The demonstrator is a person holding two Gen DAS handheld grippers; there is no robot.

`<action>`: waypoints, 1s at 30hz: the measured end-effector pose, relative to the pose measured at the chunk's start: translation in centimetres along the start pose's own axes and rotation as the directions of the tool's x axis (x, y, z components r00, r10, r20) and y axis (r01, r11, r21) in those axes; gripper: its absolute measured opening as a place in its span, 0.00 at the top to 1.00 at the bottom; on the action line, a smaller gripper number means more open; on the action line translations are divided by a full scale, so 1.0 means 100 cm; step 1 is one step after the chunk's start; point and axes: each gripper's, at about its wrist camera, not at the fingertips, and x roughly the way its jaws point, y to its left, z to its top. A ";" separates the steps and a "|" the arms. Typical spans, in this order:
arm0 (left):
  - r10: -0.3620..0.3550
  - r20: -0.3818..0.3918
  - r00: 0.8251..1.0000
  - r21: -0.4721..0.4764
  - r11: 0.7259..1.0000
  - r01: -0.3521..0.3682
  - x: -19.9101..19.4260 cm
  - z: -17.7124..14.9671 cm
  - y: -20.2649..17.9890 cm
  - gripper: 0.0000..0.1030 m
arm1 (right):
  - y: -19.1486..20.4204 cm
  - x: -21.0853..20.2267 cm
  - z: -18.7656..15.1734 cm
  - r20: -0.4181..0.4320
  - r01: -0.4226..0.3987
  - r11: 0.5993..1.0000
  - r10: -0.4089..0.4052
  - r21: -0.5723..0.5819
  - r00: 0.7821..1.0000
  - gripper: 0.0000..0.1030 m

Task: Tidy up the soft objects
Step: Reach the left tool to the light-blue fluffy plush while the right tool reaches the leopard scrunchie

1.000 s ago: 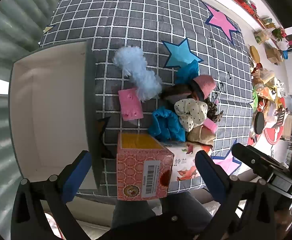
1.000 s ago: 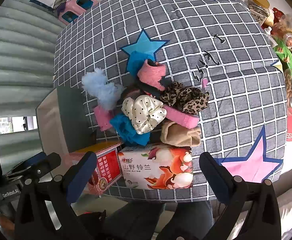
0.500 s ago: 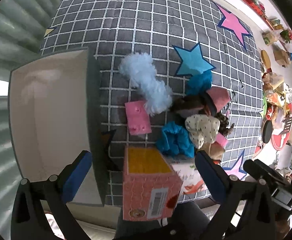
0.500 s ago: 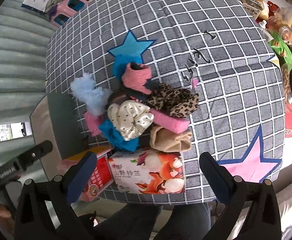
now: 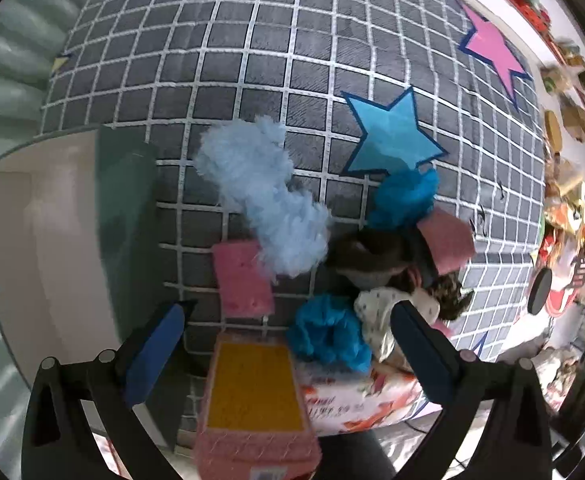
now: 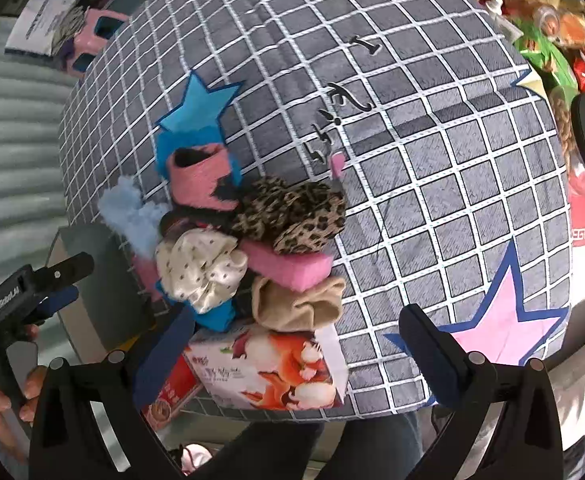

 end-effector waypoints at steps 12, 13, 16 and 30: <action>0.027 -0.016 1.000 -0.055 0.998 -0.027 0.041 0.041 -0.005 0.00 | -0.024 0.040 0.027 -0.047 -0.074 0.991 0.080 0.109 0.996 0.00; 0.029 -0.015 0.999 -0.059 0.998 -0.030 0.044 0.043 -0.004 0.00 | -0.025 0.044 0.030 -0.046 -0.082 0.989 0.088 0.121 0.995 0.00; 0.033 0.004 0.999 -0.058 0.998 -0.033 0.055 0.055 -0.003 0.00 | -0.026 0.057 0.037 -0.052 -0.106 0.984 0.115 0.145 0.992 0.00; 0.100 0.036 0.994 0.017 0.995 -0.100 0.156 0.090 -0.007 0.33 | -0.009 0.099 0.068 -0.095 -0.106 0.983 0.121 0.152 0.988 0.08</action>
